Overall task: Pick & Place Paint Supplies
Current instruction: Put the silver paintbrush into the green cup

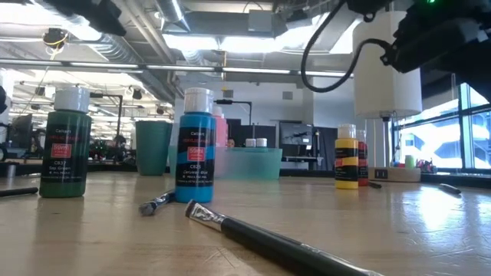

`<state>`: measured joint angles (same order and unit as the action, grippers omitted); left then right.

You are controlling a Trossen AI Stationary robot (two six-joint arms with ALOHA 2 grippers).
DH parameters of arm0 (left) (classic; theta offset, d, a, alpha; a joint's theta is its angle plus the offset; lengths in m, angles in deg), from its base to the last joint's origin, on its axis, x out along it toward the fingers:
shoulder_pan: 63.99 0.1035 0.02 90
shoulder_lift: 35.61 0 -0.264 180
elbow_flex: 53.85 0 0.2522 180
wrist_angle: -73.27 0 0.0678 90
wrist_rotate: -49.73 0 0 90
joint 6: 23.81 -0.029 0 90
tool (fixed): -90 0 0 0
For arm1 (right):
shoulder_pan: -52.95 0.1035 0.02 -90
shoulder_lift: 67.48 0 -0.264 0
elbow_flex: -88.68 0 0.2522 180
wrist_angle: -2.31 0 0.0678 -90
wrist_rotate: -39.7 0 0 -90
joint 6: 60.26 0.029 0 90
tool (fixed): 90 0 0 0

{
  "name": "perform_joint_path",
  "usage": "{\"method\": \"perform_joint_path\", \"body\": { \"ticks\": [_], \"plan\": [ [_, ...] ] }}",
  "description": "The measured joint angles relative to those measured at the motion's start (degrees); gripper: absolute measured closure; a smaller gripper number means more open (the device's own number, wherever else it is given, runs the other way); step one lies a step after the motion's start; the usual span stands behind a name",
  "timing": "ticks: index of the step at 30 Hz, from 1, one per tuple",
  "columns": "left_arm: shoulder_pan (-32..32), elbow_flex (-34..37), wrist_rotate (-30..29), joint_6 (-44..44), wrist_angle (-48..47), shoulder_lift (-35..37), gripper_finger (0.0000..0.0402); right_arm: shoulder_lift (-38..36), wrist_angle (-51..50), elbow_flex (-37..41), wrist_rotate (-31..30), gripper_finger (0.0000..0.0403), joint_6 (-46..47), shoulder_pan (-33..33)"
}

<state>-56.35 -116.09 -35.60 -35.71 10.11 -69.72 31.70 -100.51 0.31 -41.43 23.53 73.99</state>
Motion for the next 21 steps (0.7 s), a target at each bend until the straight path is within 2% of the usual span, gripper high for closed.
{"method": "perform_joint_path", "body": {
  "ticks": [6,9,12,18,21],
  "plan": [
    [0.0,1.18,-0.02,-0.1,0.38,2.51,0.0144,0.02,0.96,0.0,0.22,0.0309,-0.74,-0.1],
    [0.0,1.23,-0.03,-0.43,0.4,3.5,0.0142,0.02,1.19,0.0,0.18,0.0296,-1.38,-0.15],
    [0.0,1.23,-0.04,-0.45,0.4,4.31,0.0142,0.02,1.52,0.0,0.22,0.0265,-1.77,-0.15],
    [0.0,1.23,-0.07,-0.48,0.4,4.79,0.0143,-0.2,-0.99,0.28,0.16,0.0176,-1.76,-0.13],
    [0.0,1.23,-0.07,-0.87,0.38,4.62,0.0142,-3.31,-1.29,-0.42,-0.64,0.0147,-1.98,-0.13]
  ]
}}
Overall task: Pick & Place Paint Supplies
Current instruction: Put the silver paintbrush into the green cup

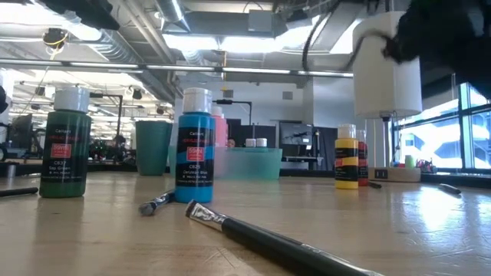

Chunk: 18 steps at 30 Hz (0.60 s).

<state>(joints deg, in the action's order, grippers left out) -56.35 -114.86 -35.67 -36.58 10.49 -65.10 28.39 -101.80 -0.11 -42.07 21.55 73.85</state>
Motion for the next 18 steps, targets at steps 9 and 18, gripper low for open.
{"method": "perform_joint_path", "body": {
  "ticks": [9,18],
  "plan": [
    [0.0,0.0,-0.02,-0.27,-0.27,-0.03,0.0142,-18.1,0.31,1.05,-13.02,0.0109,8.11,0.66],
    [0.0,0.0,0.0,-0.16,-1.73,-0.01,0.0142,-38.6,0.29,12.12,-27.84,0.0105,21.81,-1.07]
  ]
}}
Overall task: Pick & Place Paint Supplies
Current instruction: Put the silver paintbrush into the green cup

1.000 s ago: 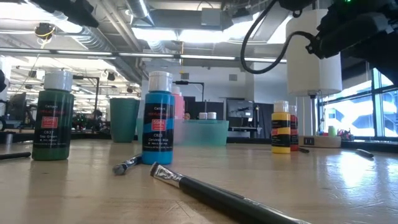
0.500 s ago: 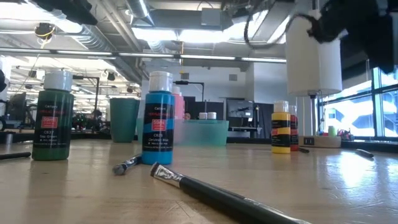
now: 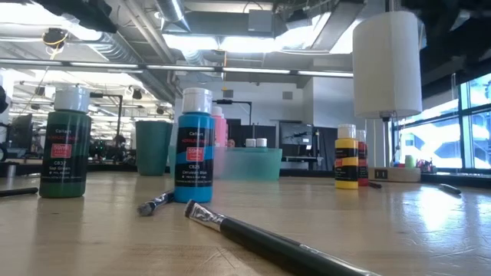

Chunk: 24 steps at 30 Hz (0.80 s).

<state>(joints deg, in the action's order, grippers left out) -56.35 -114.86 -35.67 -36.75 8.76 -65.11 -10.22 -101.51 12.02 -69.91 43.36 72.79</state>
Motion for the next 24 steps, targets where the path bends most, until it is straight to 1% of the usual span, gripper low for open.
{"method": "perform_joint_path", "body": {
  "ticks": [3,6,9,12,15,19,21,24],
  "plan": [
    [0.0,0.0,0.0,0.1,-0.55,0.0,0.0142,-3.6,0.27,6.73,2.73,0.0105,7.34,-0.73],
    [0.0,0.0,0.0,0.12,-0.49,0.0,0.0143,-5.06,2.48,12.14,4.7,0.0105,11.89,-0.85],
    [0.0,0.0,0.0,0.12,-0.49,0.0,0.0143,-4.99,6.07,16.15,4.62,0.0105,14.0,-0.94],
    [0.0,0.0,0.0,0.13,-0.49,0.0,0.0142,-4.79,8.5,19.76,4.63,0.0105,13.94,-1.88],
    [0.0,0.0,0.0,0.14,-0.49,0.0,0.0143,-4.79,8.76,19.8,4.78,0.0105,14.03,-3.84],
    [0.0,0.0,0.02,0.14,-0.48,-0.01,0.0143,-5.17,11.57,19.47,4.22,0.0105,13.59,-7.84],
    [0.01,0.01,0.02,0.14,-0.49,-0.02,0.0142,-5.19,12.92,19.46,5.27,0.0105,12.7,-10.79],
    [0.01,0.0,0.02,0.14,-0.49,0.0,0.0142,-5.36,15.31,19.46,8.09,0.0105,8.61,-16.16]
  ]
}}
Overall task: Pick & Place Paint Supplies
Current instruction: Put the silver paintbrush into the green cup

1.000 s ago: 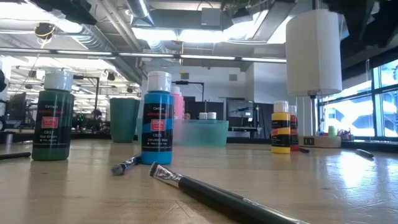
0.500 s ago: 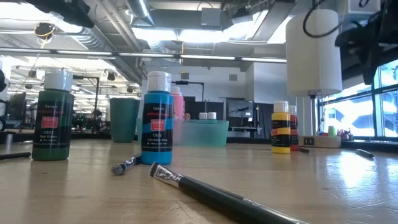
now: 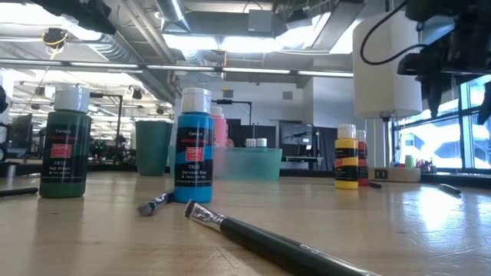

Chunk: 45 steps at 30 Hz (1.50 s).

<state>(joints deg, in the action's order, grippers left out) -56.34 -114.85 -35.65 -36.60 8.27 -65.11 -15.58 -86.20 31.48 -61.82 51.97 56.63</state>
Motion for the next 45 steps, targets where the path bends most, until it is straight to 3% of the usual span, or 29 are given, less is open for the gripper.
{"method": "perform_joint_path", "body": {
  "ticks": [9,17,22,29,45],
  "plan": [
    [-0.04,0.02,0.07,0.04,-0.06,-0.02,0.0142,1.85,5.07,0.2,5.73,0.0105,-15.03,-14.81],
    [-0.06,0.02,0.37,0.22,-0.49,0.0,0.0142,5.93,15.08,6.64,11.94,0.0105,-22.76,-23.53],
    [-0.06,0.02,0.37,0.19,-0.49,0.0,0.0143,8.34,21.07,9.61,12.45,0.0105,-26.61,-26.36],
    [-0.06,0.02,0.39,0.17,-0.47,0.0,0.0142,11.85,21.18,12.9,16.29,0.0105,-27.66,-30.45],
    [-0.06,0.02,0.39,0.13,-0.47,0.0,0.0144,21.16,26.2,13.05,16.83,0.0105,-34.59,-37.83]
  ]
}}
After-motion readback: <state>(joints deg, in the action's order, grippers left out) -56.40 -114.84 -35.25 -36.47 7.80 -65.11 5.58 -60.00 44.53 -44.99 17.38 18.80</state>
